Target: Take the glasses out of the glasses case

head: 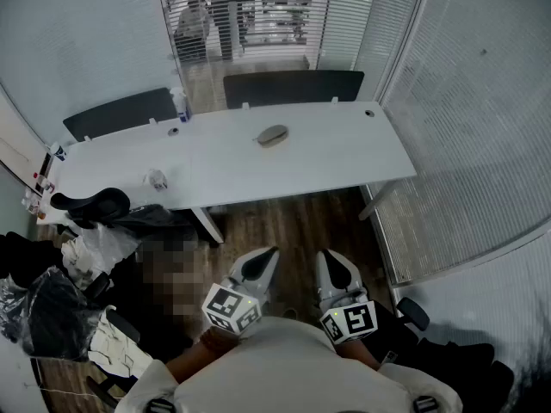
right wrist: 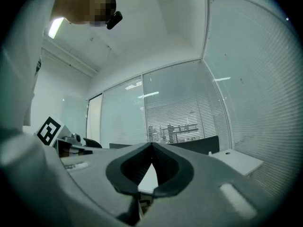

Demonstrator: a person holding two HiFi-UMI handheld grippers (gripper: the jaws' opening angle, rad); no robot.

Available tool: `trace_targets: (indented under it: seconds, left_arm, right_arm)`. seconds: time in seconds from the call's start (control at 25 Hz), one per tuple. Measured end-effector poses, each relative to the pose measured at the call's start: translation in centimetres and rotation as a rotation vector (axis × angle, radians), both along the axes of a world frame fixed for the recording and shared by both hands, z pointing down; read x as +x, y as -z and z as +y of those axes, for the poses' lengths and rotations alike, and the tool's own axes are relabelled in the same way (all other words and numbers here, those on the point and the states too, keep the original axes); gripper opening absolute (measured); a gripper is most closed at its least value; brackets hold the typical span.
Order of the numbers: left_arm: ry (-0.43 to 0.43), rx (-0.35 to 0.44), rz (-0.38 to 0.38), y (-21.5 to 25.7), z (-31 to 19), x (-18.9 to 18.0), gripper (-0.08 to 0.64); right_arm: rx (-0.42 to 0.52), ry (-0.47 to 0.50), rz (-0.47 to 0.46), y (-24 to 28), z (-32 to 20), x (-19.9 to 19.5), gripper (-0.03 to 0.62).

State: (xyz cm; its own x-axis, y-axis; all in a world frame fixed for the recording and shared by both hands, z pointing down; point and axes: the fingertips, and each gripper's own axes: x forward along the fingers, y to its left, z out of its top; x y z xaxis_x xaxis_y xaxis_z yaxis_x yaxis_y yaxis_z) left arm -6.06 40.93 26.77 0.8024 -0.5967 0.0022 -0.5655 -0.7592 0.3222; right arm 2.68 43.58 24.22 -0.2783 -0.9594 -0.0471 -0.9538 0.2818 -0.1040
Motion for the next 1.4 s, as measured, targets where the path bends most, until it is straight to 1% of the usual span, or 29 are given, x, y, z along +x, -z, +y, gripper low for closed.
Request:
trace_targets:
  seconds: [0.24, 0.44, 0.68, 0.92, 1.2, 1.4]
  left_arm:
    - [0.005, -0.009, 0.011, -0.1, -0.1, -0.1, 0.003]
    - [0.016, -0.002, 0.014, 0.0, -0.1, -0.3, 0.003]
    - [0.016, -0.009, 0.016, 0.0, 0.1, -0.1, 0.003]
    - [0.022, -0.012, 0.012, -0.1, 0.1, 0.3, 0.003]
    - [0.022, -0.018, -0.007, -0.6, -0.1, 1.9, 0.003]
    - [0.007, -0.018, -0.023, -0.7, -0.2, 4.3, 0.003]
  right_arm:
    - [0.003, 0.009, 0.002, 0.0, -0.1, -0.1, 0.000]
    - [0.003, 0.004, 0.004, -0.1, 0.0, 0.0, 0.000]
    - [0.017, 0.024, -0.064, 0.2, 0.2, 0.2, 0.002]
    - [0.005, 0.022, -0.071, -0.2, 0.2, 0.7, 0.002]
    - [-0.012, 0.011, -0.084, -1.0, -0.2, 2.5, 0.002]
    - [-0.020, -0.002, -0.099, -1.8, -0.3, 4.7, 0.002]
